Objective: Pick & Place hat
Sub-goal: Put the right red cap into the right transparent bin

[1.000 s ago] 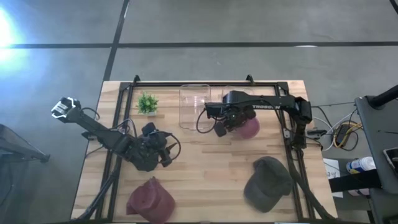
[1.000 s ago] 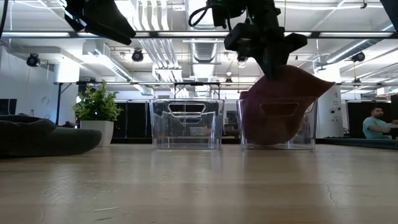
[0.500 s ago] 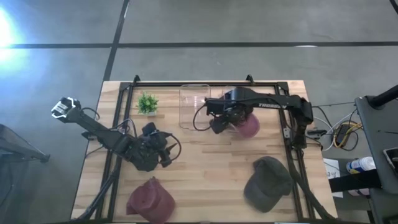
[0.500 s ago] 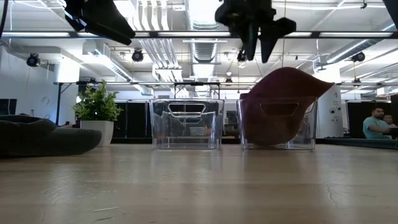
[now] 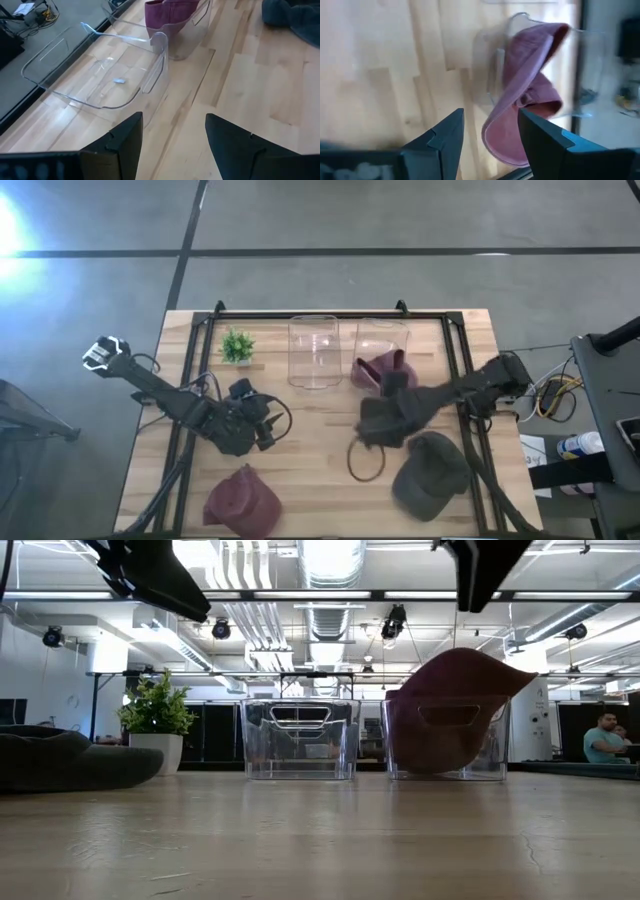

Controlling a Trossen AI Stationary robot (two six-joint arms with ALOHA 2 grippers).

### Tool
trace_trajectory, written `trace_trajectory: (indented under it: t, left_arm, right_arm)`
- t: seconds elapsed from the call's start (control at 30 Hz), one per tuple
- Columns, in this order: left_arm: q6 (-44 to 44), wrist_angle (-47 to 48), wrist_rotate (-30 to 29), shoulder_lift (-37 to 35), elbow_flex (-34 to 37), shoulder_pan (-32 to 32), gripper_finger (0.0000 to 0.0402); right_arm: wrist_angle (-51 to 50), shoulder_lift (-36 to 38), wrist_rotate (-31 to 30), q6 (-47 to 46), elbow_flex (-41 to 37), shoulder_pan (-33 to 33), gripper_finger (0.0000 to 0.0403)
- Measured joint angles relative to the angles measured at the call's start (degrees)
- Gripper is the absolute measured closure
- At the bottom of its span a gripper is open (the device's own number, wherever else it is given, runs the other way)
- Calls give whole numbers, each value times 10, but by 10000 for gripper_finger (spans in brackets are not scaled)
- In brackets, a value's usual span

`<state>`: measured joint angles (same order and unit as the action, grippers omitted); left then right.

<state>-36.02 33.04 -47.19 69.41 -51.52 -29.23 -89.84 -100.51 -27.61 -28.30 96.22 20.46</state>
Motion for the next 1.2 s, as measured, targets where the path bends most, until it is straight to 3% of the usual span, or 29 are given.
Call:
trace_trajectory:
  t: [0.23,0.5,0.77,0.9,1.13,1.2]
  left_arm:
    - [-18,0,12,0,12,0,191]
    - [-20,-1,13,0,13,0,191]
    - [-20,-1,10,0,13,2,191]
    - [-20,-2,8,0,13,3,191]
    - [-20,-8,8,0,12,4,191]
    - [-19,-10,8,-1,12,5,191]
  right_arm:
    - [10,59,-37,-176,-117,38,213]
    - [114,90,-36,-151,-211,32,211]
    - [153,92,-39,-151,-266,11,215]
    - [163,92,-41,-152,-269,-6,251]
    - [169,92,-45,-149,-264,-25,375]
    - [169,92,-45,-146,-263,-27,385]
